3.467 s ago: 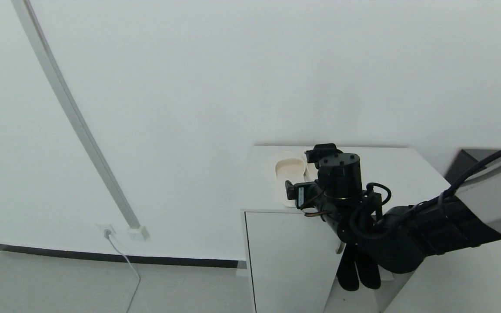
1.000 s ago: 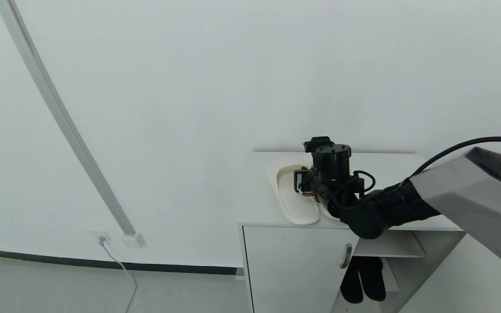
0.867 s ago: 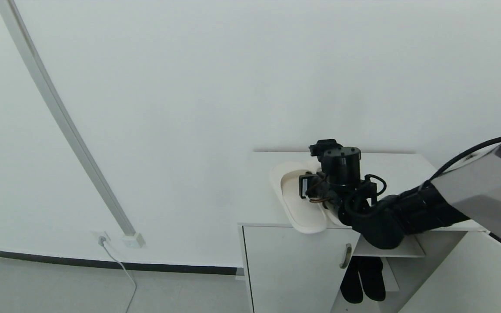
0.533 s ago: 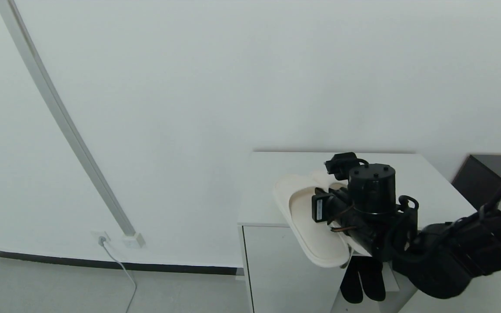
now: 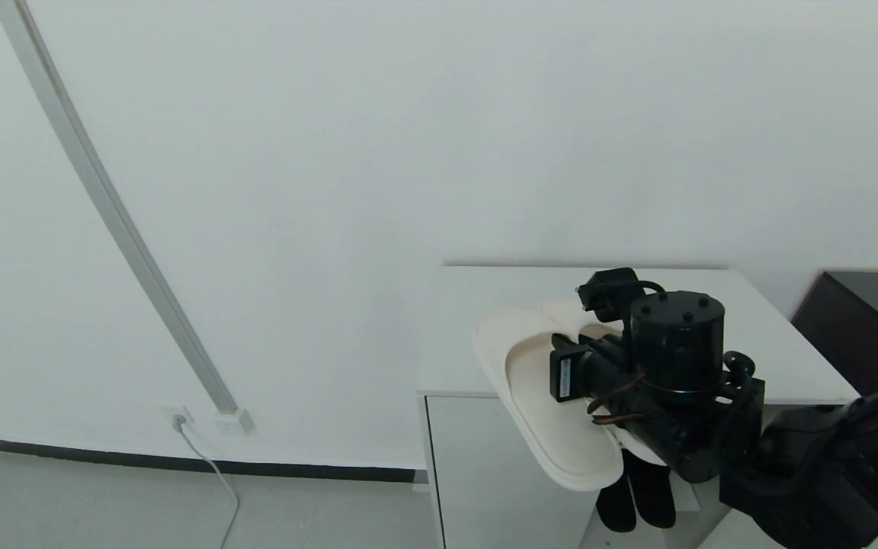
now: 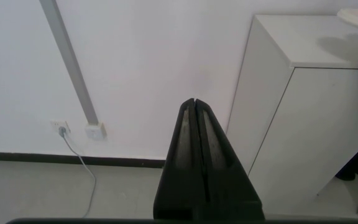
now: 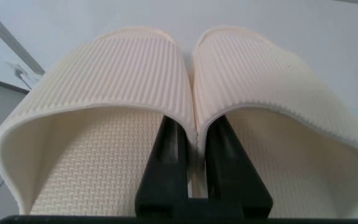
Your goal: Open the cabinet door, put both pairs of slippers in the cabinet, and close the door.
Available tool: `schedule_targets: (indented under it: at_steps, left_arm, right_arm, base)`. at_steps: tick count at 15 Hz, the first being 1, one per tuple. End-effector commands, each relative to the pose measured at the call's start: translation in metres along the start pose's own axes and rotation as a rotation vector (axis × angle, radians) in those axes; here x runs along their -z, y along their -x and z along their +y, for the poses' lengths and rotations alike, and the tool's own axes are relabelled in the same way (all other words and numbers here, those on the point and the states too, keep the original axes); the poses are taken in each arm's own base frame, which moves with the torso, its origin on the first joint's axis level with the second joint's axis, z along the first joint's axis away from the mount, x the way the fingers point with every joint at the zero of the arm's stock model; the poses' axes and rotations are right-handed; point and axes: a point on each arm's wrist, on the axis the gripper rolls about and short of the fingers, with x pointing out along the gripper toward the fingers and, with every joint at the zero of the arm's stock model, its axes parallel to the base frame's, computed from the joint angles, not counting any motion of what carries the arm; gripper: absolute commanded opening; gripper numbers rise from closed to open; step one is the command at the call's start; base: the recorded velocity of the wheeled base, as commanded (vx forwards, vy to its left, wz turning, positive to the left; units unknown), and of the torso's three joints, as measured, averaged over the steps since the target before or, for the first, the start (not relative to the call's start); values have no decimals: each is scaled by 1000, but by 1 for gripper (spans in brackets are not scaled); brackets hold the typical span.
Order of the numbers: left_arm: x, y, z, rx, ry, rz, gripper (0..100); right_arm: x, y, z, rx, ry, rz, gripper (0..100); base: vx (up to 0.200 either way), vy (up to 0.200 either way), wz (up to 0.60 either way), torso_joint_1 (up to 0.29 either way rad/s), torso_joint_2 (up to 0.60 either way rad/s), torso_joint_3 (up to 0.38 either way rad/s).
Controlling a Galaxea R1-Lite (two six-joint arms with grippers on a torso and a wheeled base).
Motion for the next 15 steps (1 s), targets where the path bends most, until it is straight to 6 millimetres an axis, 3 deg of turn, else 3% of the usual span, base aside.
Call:
schedule_targets:
  at_steps: [1, 14, 15]
  left_arm:
    - [0, 0, 0, -1, 0, 1, 0]
    - [0, 0, 0, 2, 8, 1, 0]
    - [0, 0, 0, 2, 8, 1, 0]
  right_arm:
    - [1, 0, 0, 0, 4, 4, 0]
    - [5, -8, 7, -9, 12, 9, 0]
    - [6, -8, 7, -8, 14, 13, 0]
  base:
    - [-200, 0, 0, 2, 2, 2]
    - [-200, 0, 0, 2, 3, 3]
    - [0, 0, 0, 0, 0, 0]
